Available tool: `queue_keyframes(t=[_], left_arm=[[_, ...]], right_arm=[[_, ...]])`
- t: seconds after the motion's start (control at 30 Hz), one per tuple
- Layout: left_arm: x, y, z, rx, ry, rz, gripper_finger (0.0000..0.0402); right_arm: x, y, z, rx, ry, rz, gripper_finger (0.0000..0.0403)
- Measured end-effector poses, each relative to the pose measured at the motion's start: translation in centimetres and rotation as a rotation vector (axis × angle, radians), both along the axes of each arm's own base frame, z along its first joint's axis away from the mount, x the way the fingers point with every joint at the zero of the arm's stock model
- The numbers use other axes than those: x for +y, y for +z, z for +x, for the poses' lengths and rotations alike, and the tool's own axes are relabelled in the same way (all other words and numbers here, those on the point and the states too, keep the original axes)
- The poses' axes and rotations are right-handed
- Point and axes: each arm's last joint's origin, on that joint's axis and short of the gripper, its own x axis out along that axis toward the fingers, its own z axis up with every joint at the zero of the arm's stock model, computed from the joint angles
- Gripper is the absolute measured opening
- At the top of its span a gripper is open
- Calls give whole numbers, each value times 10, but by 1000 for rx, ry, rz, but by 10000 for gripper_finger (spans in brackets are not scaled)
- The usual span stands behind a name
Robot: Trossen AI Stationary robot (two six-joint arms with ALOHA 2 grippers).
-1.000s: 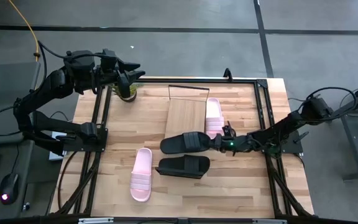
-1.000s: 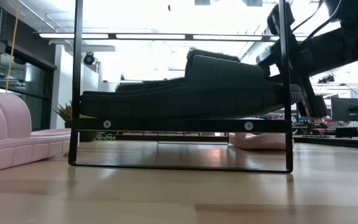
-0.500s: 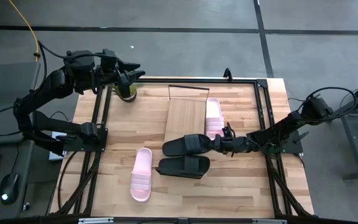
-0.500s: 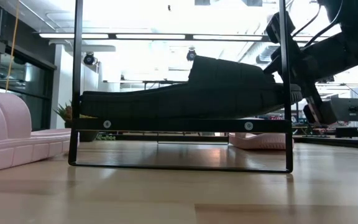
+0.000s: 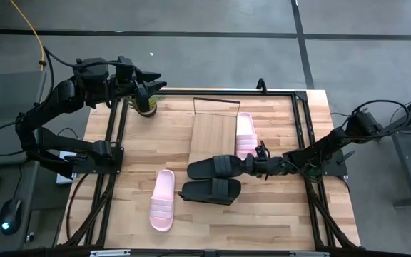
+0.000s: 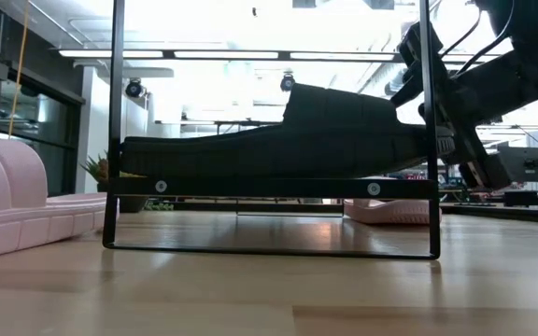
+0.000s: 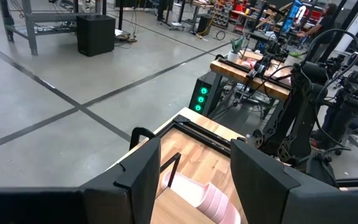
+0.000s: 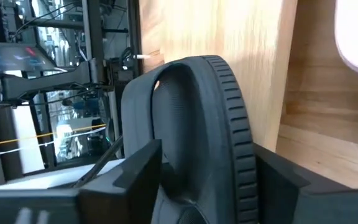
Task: Pick and place slides into the shelf
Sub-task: Put the black slide on the shelf
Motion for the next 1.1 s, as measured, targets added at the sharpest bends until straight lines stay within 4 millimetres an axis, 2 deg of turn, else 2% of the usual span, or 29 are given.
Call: queue_keyframes(t=[0.3, 1.1], left_arm=[[0, 0, 0, 0, 0, 0, 179], [0, 0, 0, 1, 0, -1, 179]], right_arm=[[1, -4, -2, 54, 52, 11, 253], [2, -12, -5, 142, 97, 55, 255]])
